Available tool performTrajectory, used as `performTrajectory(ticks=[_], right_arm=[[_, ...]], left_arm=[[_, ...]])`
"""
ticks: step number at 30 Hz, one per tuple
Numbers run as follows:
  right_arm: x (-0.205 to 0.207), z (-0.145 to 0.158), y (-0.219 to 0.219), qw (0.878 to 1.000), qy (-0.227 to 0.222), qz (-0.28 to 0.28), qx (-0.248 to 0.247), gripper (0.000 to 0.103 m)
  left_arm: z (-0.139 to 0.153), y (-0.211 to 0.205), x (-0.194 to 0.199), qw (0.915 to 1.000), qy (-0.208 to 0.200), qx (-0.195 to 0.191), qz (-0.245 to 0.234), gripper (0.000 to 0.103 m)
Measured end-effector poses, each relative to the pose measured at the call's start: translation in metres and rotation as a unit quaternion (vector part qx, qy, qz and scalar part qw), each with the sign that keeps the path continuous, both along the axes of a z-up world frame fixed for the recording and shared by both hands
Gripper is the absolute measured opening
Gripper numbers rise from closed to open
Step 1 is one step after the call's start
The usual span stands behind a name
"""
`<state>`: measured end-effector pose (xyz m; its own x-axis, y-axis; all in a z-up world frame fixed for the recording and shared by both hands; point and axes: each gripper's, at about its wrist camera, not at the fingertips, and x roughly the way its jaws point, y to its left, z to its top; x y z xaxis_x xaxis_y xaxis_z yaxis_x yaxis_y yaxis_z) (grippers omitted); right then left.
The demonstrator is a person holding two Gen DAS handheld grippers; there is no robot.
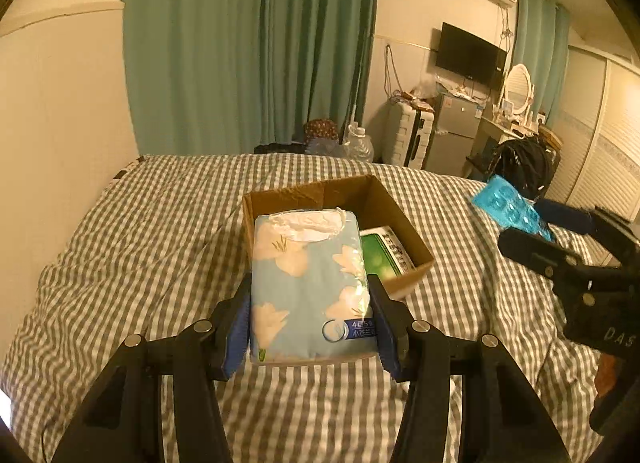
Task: Organize objects
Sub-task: 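Carry the blister pack with the right gripper while the left gripper carries the tissue pack into the box, then open both grippers and withdraw them toward the figurine and strap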
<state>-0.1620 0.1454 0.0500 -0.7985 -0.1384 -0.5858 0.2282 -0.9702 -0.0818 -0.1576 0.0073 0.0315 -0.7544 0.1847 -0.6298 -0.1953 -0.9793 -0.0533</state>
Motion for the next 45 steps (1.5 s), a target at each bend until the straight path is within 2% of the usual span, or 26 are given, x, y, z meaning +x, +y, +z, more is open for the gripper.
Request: performTrajectory(ticks=[7, 15, 18, 22, 26, 28, 29, 31, 33, 37, 41, 45], right_arm=[[-0.074, -0.006, -0.007, 1.0, 0.001, -0.008, -0.013, 0.071], [-0.153, -0.048, -0.012, 0.999, -0.025, -0.03, -0.03, 0.071], [-0.18, -0.065, -0.012, 0.997, -0.04, -0.04, -0.043, 0.072], [-0.2, -0.082, -0.015, 0.997, -0.053, -0.045, -0.034, 0.072], [-0.204, -0.093, -0.012, 0.996, -0.059, -0.051, -0.045, 0.073], [-0.201, -0.093, -0.009, 0.996, -0.057, -0.053, -0.047, 0.079], [-0.199, -0.091, -0.007, 0.996, -0.052, -0.057, -0.045, 0.085], [-0.193, -0.084, -0.003, 0.996, -0.042, -0.062, -0.046, 0.089], [-0.187, -0.072, 0.004, 0.996, -0.037, -0.066, -0.055, 0.093], [-0.163, -0.041, 0.013, 0.996, -0.021, -0.071, -0.058, 0.095], [-0.124, 0.006, 0.024, 0.996, 0.013, -0.069, -0.061, 0.101], [-0.073, 0.057, 0.031, 0.994, 0.053, -0.064, -0.066, 0.103]], left_arm=[[-0.017, 0.012, -0.062, 0.9997, -0.004, -0.019, -0.017, 0.054], [-0.057, 0.016, -0.135, 0.9992, -0.019, -0.028, -0.019, 0.054], [-0.074, 0.021, -0.152, 0.9984, -0.02, -0.047, -0.023, 0.054], [-0.088, 0.02, -0.166, 0.9989, -0.03, -0.03, -0.021, 0.054], [-0.095, 0.013, -0.171, 0.999, -0.039, -0.017, -0.014, 0.055], [-0.096, 0.008, -0.169, 0.9989, -0.046, -0.005, -0.012, 0.057], [-0.095, 0.006, -0.167, 0.9987, -0.05, 0.005, -0.013, 0.061], [-0.09, 0.005, -0.16, 0.9985, -0.051, 0.014, -0.012, 0.075], [-0.081, 0.003, -0.155, 0.9989, -0.045, 0.007, 0.006, 0.092], [-0.045, 0.003, -0.134, 0.9993, -0.027, 0.0, 0.026, 0.095], [0.001, 0.006, -0.102, 0.9992, 0.011, -0.006, 0.037, 0.103], [0.05, 0.012, -0.057, 0.9981, 0.049, -0.008, 0.037, 0.103]])
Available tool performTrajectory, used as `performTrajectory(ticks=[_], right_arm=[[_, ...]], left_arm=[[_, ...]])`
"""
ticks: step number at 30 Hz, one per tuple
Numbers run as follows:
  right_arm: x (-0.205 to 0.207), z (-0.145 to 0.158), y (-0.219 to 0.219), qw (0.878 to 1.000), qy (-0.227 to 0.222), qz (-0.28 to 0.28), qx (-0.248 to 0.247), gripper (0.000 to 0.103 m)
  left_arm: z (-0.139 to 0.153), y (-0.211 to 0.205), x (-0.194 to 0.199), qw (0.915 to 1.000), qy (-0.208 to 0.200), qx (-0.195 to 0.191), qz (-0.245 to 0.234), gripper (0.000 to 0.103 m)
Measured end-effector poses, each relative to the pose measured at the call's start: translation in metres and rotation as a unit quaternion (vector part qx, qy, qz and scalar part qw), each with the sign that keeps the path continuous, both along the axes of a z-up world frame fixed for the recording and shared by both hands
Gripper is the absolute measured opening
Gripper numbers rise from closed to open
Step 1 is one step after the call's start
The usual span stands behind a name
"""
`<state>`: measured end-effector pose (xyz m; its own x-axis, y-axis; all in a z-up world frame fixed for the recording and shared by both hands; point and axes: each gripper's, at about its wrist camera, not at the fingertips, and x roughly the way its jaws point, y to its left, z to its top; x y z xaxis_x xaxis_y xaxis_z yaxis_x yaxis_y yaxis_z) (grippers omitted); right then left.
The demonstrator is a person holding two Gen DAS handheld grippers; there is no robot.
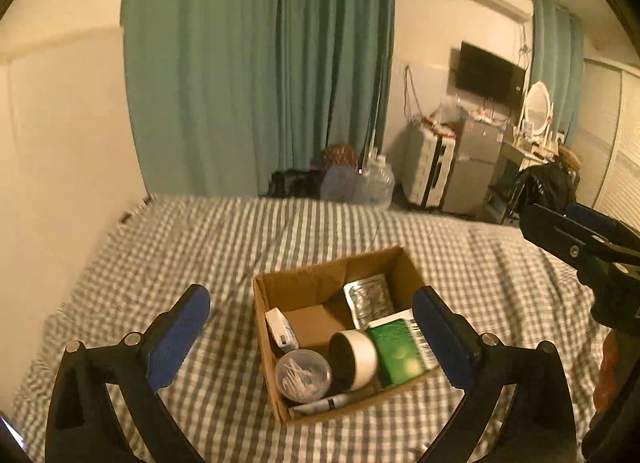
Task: Organize objects
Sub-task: 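Open both grippers and withdraw them toward the figurine and strap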
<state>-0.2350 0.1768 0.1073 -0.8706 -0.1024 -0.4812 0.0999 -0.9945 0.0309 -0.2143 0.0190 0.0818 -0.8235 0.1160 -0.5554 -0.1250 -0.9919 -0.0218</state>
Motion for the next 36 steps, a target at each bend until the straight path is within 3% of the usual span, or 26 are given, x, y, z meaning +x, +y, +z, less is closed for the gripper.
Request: performTrajectory(ticks=[5, 11, 17, 27, 30, 36], right_arm=[[0.059, 0.032, 0.005, 1.0, 0.018, 0.009, 0.013, 0.103], [0.127, 0.022, 0.01, 0.999, 0.012, 0.019, 0.029, 0.103], [0.175, -0.028, 0.016, 0.999, -0.015, 0.029, 0.044, 0.103], [0.207, -0.149, 0.011, 0.993, -0.108, 0.028, 0.038, 0.103], [0.21, -0.177, 0.005, 0.99, -0.132, 0.03, 0.047, 0.103], [0.208, -0.22, -0.002, 0.983, -0.167, 0.023, 0.068, 0.103]], left_arm=[[0.035, 0.001, 0.058, 0.9996, 0.027, -0.007, 0.009, 0.103], [0.026, -0.004, 0.116, 0.9992, 0.013, -0.018, 0.032, 0.103], [-0.019, -0.02, 0.16, 0.9983, -0.012, -0.015, 0.055, 0.103], [-0.144, -0.044, 0.217, 0.9907, -0.102, 0.002, 0.09, 0.103], [-0.177, -0.037, 0.232, 0.9882, -0.131, -0.001, 0.08, 0.103], [-0.203, 0.0, 0.255, 0.9858, -0.16, -0.039, 0.032, 0.103]])
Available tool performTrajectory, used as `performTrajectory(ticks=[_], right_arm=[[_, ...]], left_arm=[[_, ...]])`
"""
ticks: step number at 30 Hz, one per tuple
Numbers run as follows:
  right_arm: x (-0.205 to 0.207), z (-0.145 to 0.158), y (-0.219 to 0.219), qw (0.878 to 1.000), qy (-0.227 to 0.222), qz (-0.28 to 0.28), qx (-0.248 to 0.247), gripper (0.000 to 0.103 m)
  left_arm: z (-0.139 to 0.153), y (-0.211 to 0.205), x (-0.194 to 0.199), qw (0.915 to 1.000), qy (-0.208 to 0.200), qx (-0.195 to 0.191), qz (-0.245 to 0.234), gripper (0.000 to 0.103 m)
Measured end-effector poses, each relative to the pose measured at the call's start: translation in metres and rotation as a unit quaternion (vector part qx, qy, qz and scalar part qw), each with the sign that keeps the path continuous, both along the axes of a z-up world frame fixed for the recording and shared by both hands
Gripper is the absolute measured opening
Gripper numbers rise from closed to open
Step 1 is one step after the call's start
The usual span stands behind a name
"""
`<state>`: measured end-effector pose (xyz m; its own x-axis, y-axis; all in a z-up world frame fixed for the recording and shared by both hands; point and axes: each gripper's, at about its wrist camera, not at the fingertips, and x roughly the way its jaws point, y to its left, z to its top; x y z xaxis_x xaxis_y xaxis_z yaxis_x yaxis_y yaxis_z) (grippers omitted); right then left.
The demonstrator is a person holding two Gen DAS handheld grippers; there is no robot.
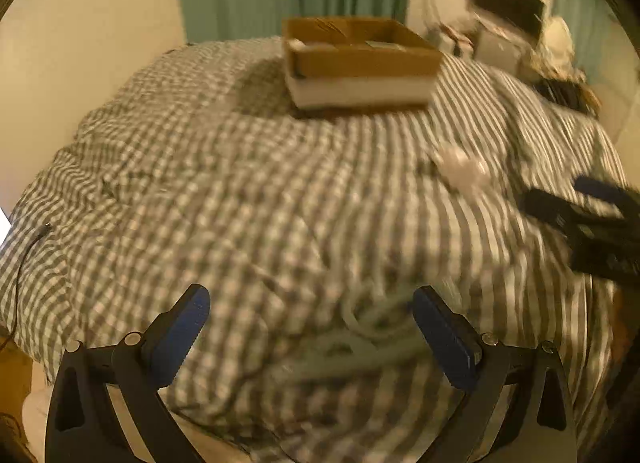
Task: Organize objects
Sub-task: 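Open both grippers and withdraw them toward the figurine and strap, then grasp the light blue plastic strap with the left gripper while the right gripper grasps the white figurine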
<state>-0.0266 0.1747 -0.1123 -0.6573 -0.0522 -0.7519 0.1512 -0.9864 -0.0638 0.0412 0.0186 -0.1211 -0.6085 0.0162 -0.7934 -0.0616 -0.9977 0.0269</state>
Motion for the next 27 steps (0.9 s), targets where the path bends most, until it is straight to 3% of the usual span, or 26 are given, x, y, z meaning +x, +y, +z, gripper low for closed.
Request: performTrajectory(ticks=[4, 6, 11, 13, 15, 17, 21, 27], right_arm=[[-0.001, -0.01, 0.0, 1.0, -0.007, -0.007, 0.004, 0.103], [-0.002, -0.011, 0.001, 1.0, -0.01, -0.008, 0.002, 0.103], [-0.004, -0.012, 0.003, 1.0, -0.01, -0.011, 0.003, 0.103], [-0.005, -0.01, 0.004, 1.0, -0.009, -0.014, 0.004, 0.103], [-0.007, -0.009, 0.006, 1.0, -0.007, -0.015, 0.004, 0.103], [-0.01, -0.009, 0.006, 1.0, -0.006, -0.015, 0.004, 0.103], [-0.024, -0.012, 0.004, 1.0, -0.01, -0.01, 0.004, 0.103], [-0.055, -0.021, -0.004, 1.0, -0.017, 0.006, 0.005, 0.103]], left_arm=[[-0.01, 0.02, 0.011, 0.9992, -0.011, 0.003, -0.039, 0.103], [-0.017, 0.034, 0.012, 0.9979, -0.014, -0.018, -0.061, 0.103], [-0.032, 0.038, -0.008, 0.9979, -0.015, -0.017, -0.062, 0.102], [-0.034, 0.031, -0.017, 0.9986, -0.014, 0.0, -0.05, 0.086], [-0.039, 0.023, -0.026, 0.9985, -0.031, 0.016, -0.042, 0.059], [-0.041, 0.017, -0.031, 0.9979, -0.038, 0.023, -0.047, 0.04], [-0.034, 0.004, -0.041, 0.9983, -0.034, 0.029, -0.039, 0.025], [-0.021, -0.004, -0.058, 0.9988, -0.019, 0.026, -0.036, 0.014]])
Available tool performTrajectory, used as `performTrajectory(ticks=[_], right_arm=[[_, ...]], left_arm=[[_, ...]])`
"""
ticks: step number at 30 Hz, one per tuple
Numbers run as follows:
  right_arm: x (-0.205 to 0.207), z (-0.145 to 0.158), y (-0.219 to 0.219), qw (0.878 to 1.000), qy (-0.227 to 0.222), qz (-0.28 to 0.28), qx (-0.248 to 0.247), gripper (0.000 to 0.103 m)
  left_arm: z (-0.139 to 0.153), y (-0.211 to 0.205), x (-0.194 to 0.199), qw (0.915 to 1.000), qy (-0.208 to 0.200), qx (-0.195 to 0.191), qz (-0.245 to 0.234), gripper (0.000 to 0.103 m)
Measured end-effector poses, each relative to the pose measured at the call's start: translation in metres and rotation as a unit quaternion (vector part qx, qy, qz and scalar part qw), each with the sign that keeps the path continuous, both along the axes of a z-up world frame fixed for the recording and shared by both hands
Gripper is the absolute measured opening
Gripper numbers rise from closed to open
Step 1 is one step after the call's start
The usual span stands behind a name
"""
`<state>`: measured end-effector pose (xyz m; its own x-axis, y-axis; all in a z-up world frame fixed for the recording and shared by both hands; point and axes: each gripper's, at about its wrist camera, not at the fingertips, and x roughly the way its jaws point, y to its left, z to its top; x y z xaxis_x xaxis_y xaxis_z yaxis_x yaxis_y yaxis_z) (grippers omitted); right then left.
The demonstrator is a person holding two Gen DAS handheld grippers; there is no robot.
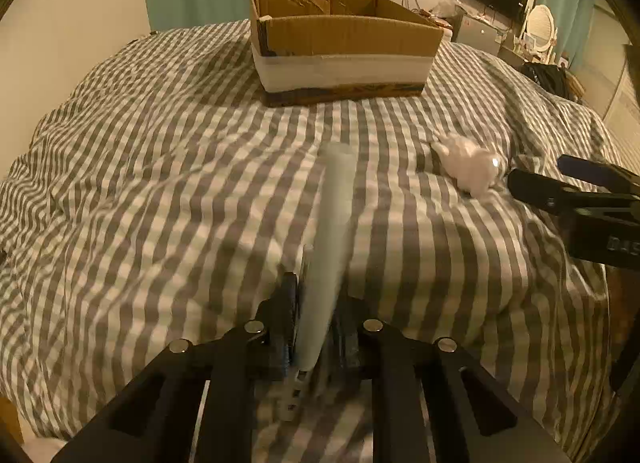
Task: Organize objects
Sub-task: 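Grasp the light blue plastic strap with the left gripper while the right gripper grasps the white figurine, then lower the strap with the left gripper while the right gripper lowers the figurine into the box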
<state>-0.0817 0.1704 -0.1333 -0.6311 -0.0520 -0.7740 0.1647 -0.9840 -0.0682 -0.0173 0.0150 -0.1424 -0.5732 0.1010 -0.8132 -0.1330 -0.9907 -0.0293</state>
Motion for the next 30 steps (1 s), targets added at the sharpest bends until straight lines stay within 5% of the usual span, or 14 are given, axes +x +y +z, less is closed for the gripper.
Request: performTrajectory(ticks=[8, 15, 22, 30], right_arm=[[-0.052, -0.022, -0.002, 0.999, -0.035, 0.007, -0.015, 0.1], [-0.067, -0.047, 0.0, 0.997, -0.076, -0.003, -0.021, 0.056], [-0.043, -0.026, 0.001, 0.998, -0.054, -0.001, -0.018, 0.056], [-0.003, 0.038, -0.007, 1.0, 0.002, 0.016, -0.008, 0.056]], left_arm=[[0.014, -0.003, -0.019, 0.9998, 0.009, 0.015, -0.005, 0.014], [0.012, -0.005, -0.036, 0.9999, -0.008, 0.012, -0.001, 0.014], [0.02, -0.002, -0.025, 0.9994, -0.01, 0.029, -0.012, 0.014], [0.065, -0.002, -0.006, 0.9979, 0.036, 0.047, -0.026, 0.014]])
